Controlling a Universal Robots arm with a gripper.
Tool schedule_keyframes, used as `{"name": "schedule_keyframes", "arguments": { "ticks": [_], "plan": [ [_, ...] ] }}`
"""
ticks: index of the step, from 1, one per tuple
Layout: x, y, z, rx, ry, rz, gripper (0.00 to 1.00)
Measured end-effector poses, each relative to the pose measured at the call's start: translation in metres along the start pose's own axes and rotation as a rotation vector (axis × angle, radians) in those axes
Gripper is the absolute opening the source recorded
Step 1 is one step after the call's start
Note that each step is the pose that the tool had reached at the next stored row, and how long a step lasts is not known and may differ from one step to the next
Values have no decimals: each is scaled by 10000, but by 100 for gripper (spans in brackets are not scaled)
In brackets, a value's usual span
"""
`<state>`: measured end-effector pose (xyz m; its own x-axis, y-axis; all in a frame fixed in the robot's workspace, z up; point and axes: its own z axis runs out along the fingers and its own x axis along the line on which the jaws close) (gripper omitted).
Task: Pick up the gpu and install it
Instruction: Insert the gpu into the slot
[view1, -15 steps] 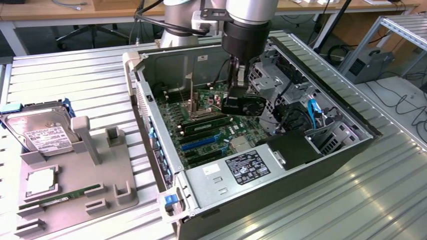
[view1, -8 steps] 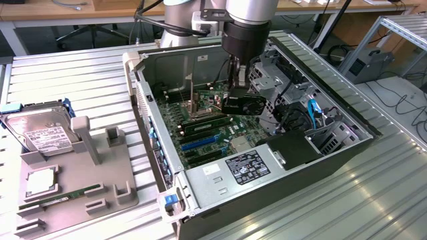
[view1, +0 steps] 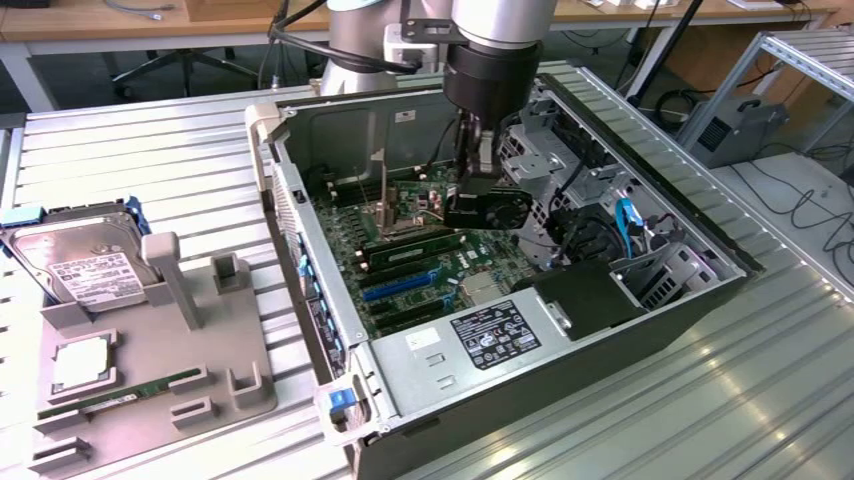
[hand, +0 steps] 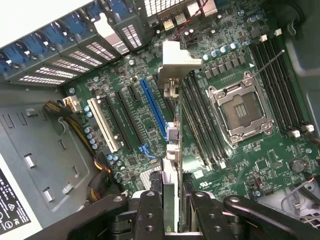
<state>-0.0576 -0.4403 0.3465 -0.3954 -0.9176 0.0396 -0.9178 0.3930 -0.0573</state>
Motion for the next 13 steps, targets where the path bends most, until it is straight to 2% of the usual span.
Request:
{"name": "schedule_keyframes", "arguments": {
  "ticks": [13],
  "plan": [
    [0,0,0,18,-27,-458,26]
  ]
}}
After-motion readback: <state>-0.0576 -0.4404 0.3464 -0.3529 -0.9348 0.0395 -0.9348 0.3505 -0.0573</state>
